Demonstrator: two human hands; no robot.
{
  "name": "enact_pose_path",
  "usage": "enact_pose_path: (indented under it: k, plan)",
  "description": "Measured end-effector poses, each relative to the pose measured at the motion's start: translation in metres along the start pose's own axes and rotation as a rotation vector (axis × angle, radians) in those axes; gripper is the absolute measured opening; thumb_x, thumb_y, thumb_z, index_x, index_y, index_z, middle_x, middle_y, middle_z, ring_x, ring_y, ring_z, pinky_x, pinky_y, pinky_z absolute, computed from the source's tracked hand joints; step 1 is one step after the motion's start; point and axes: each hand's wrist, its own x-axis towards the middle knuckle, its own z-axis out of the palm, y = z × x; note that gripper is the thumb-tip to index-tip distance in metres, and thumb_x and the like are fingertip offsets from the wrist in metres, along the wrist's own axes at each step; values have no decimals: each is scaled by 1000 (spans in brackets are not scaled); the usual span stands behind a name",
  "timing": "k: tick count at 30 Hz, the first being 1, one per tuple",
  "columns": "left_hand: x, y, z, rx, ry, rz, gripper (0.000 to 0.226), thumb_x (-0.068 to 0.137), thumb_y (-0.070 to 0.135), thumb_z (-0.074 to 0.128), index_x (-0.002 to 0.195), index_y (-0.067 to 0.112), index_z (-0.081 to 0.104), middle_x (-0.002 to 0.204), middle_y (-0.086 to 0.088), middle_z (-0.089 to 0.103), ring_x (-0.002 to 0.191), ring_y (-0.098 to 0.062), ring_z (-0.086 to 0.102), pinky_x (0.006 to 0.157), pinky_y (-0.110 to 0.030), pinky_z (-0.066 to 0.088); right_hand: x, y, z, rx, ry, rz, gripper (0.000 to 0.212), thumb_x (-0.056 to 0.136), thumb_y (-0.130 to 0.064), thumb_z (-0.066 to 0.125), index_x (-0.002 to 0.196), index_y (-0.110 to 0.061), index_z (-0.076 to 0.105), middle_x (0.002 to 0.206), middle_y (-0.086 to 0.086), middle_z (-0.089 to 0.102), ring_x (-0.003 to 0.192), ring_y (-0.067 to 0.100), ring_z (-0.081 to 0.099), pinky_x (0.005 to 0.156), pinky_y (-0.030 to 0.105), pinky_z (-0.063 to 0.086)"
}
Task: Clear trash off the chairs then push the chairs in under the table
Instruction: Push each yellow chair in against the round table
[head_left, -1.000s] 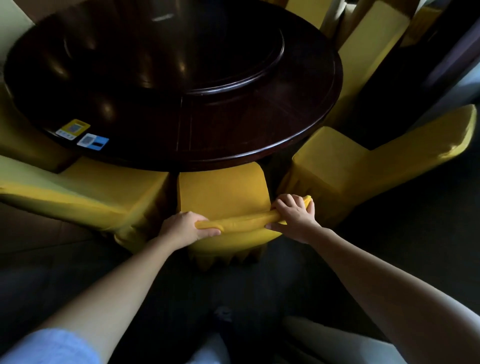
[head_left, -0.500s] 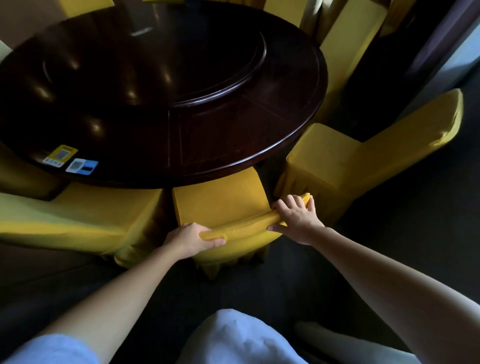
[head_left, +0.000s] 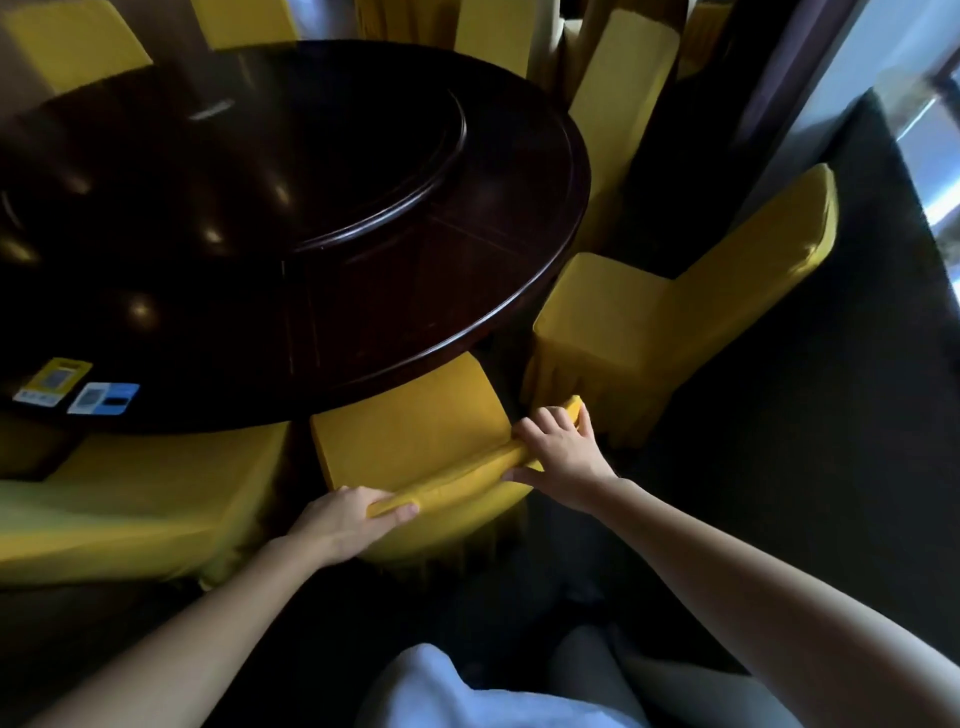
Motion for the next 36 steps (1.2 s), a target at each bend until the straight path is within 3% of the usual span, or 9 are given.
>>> enact_pose_path:
  k: [4,6,9,11,14,17,25,36]
  plan:
    - [13,-2,-3,39,-82,12,108,49,100,19,127,34,55,120,5,63,106,-16,58,78,-29,47,8,14,-3,65,11,-43,63,78,-68,54,128,-30,47,125,-4,47,131,21,31,112,60,-6]
    - [23,3,-5,-3,-156,-9,105,52,99,18,131,39,49,134,6,54,119,-17,51,89,-32,44,11,26,-5,79,0,-83,66,79,-71,49,131,-31,47,132,-6,47,138,20,26,109,58,-15]
    - [53,35,-6,-24,-86,63,86,69,89,14,140,45,30,153,14,27,141,-11,23,114,-40,19,16,51,-12,98,-15,-102,79,78,-79,35,141,-31,37,150,-7,33,146,17,6,108,54,-19]
    - [79,72,-8,55,14,172,74,80,77,13,146,44,13,158,15,6,144,-6,-1,115,-42,-1,19,73,-18,109,-31,-78,86,76,-81,27,147,-31,25,158,-7,16,147,17,-6,108,53,-18]
    - [116,131,-10,78,94,312,72,83,71,13,147,39,-1,158,13,-6,142,-6,-16,115,-43,-9,23,112,-31,106,-41,-17,83,83,-75,29,151,-31,8,160,-8,-2,145,16,-14,112,52,-13]
    - [149,191,-12,102,144,400,68,89,65,18,147,38,-7,158,10,-10,141,-7,-19,116,-44,-10,25,156,-47,111,20,50,81,86,-71,27,151,-32,-2,160,-9,-5,145,15,-14,115,50,-7]
    - [211,322,-3,114,168,514,68,92,61,22,148,33,-5,158,9,-11,142,-8,-19,115,-43,-12,12,264,-81,108,88,235,77,90,-66,30,151,-31,-2,160,-7,-5,145,15,-14,116,48,-5]
    - [251,425,9,145,112,577,68,93,59,23,148,33,-6,158,8,-12,143,-9,-18,116,-47,-11,10,361,-109,167,156,370,75,92,-61,34,151,-29,2,160,-5,-3,146,16,-11,116,47,-4]
